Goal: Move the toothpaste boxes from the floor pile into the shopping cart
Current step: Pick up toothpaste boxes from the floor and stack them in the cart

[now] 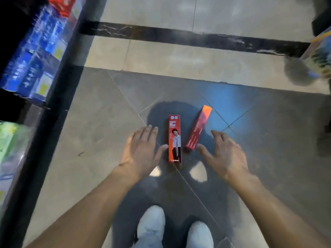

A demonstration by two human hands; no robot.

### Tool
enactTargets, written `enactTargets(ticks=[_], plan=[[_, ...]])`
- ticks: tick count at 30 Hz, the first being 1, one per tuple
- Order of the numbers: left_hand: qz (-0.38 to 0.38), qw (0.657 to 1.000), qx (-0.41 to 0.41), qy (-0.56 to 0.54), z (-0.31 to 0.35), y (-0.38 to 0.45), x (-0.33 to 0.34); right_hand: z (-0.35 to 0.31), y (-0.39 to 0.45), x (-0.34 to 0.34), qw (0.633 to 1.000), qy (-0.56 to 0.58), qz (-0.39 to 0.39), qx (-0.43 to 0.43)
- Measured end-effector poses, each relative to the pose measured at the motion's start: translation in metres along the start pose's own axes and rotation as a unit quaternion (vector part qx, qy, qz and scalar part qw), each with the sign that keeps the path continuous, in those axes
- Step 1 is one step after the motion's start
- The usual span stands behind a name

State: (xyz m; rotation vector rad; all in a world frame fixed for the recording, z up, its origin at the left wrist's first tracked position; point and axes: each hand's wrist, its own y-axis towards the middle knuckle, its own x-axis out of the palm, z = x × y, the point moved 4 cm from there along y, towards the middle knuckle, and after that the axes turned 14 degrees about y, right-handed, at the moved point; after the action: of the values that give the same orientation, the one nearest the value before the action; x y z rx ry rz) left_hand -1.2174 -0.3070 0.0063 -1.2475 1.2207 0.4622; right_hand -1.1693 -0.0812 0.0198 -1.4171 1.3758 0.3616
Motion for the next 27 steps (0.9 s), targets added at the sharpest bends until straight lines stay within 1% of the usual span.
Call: enactTargets(ticks=[1, 2, 3, 4, 5, 6, 8, 9, 10, 12, 14, 15, 17, 18, 20, 23, 24, 25, 27], plan=[[0.012, 1.0, 0.006, 0.008, 0.002, 0.014, 0.017, 0.008, 0.015, 0.009, 1.0, 0.017, 0.019, 0.017], [0.027, 0.999, 0.015, -0.007, -0.001, 0.021, 0.015, 0.006, 0.026, 0.008, 0.998, 0.047, 0.026, 0.043], [0.033, 0.999, 0.017, -0.008, 0.006, 0.051, 0.063, 0.023, 0.056, 0.06, 0.997, 0.05, 0.034, 0.051], [0.016, 0.999, 0.029, -0.003, 0.005, 0.061, 0.07, 0.026, 0.067, 0.07, 0.994, 0.068, 0.052, 0.062], [0.03, 0.999, 0.031, -0.012, 0.004, 0.064, 0.07, 0.024, 0.076, 0.07, 0.991, 0.087, 0.066, 0.074], [0.038, 0.999, 0.033, 0.008, 0.005, 0.091, 0.098, 0.035, 0.102, 0.102, 0.987, 0.105, 0.093, 0.073], [0.028, 0.999, 0.027, 0.015, 0.002, 0.103, 0.102, 0.033, 0.116, 0.109, 0.979, 0.137, 0.12, 0.086], [0.057, 0.998, 0.021, 0.026, 0.002, 0.123, 0.113, 0.038, 0.136, 0.121, 0.972, 0.164, 0.15, 0.082], [0.063, 0.997, 0.015, 0.034, 0.003, 0.129, 0.116, 0.037, 0.14, 0.122, 0.964, 0.192, 0.166, 0.084], [0.07, 0.998, 0.004, -0.001, 0.008, 0.139, 0.123, 0.043, 0.154, 0.125, 0.956, 0.215, 0.175, 0.1], [0.062, 0.997, -0.019, -0.039, 0.013, 0.14, 0.128, 0.047, 0.157, 0.131, 0.95, 0.24, 0.154, 0.13], [0.073, 0.994, -0.041, -0.067, 0.019, 0.14, 0.126, 0.051, 0.159, 0.126, 0.947, 0.253, 0.152, 0.128], [0.05, 0.989, -0.08, -0.118, 0.029, 0.136, 0.134, 0.059, 0.16, 0.133, 0.937, 0.293, 0.134, 0.137], [0.054, 0.983, -0.102, -0.143, 0.037, 0.132, 0.131, 0.064, 0.155, 0.127, 0.927, 0.329, 0.125, 0.13], [0.038, 0.974, -0.134, -0.179, 0.044, 0.133, 0.137, 0.074, 0.156, 0.135, 0.889, 0.43, 0.089, 0.13], [0.04, 0.962, -0.156, -0.222, 0.053, 0.13, 0.139, 0.086, 0.136, 0.14, 0.81, 0.568, 0.042, 0.144], [0.042, 0.96, -0.156, -0.23, 0.061, 0.125, 0.133, 0.092, 0.122, 0.136, 0.779, 0.608, 0.039, 0.148], [0.043, 0.958, -0.154, -0.237, 0.063, 0.125, 0.135, 0.091, 0.115, 0.136, 0.757, 0.635, 0.03, 0.154], [0.039, 0.961, -0.158, -0.226, 0.07, 0.124, 0.136, 0.094, 0.1, 0.137, 0.724, 0.667, 0.022, 0.173]])
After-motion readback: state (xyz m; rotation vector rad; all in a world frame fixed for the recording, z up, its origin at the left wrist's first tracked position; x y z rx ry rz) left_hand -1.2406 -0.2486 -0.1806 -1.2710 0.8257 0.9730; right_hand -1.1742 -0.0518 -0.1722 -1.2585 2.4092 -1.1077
